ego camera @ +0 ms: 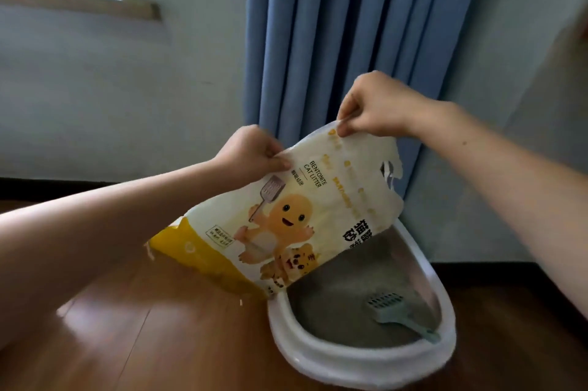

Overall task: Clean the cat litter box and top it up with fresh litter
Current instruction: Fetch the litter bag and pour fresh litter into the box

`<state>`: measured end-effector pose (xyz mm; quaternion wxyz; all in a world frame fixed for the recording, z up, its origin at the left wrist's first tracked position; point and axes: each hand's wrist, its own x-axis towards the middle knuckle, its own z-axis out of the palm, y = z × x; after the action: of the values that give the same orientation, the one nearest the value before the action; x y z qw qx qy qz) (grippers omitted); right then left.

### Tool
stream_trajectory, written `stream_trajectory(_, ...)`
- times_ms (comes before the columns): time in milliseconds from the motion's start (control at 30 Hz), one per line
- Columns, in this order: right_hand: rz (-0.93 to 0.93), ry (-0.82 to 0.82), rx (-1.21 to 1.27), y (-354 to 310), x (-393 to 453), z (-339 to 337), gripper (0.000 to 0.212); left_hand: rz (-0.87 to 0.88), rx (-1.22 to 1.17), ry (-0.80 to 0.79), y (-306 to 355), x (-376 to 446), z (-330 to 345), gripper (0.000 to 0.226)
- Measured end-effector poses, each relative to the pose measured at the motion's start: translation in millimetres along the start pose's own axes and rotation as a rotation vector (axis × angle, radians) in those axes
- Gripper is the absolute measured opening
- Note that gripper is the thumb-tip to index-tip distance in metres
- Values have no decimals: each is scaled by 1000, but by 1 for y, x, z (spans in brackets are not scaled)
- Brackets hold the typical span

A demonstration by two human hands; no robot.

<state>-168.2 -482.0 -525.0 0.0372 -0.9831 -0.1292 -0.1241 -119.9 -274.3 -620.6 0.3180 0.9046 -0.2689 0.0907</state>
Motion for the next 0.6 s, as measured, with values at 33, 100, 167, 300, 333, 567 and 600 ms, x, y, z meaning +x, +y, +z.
stream_trajectory(33, 14, -8, 3, 8, -1, 1, 14, 9, 25, -11, 5, 4, 4, 13)
stream_trajectory(100, 29, -33, -26, 20, 0, 4, 14, 20, 63, -21, 12, 9, 12, 14)
stream_trajectory(167, 29, -83, -102, 24, 5, 7, 12, 13, 76, -10, 13, 11, 19, 13)
stream_trajectory(300, -60, -158, -276, -5, 19, 31, 23, -35, 48, 31, 3, 9, 27, 20)
stream_trajectory(333, -106, -155, -287, -15, 22, 43, 23, -44, 34, 43, 0, 7, 27, 23)
stream_trajectory(567, -238, -48, -255, -30, 26, 85, 7, -12, -65, 9, -19, -12, 23, 12)
stream_trajectory(600, -238, -40, -236, -29, 25, 85, 10, -19, -57, -7, -25, -16, 22, 13)
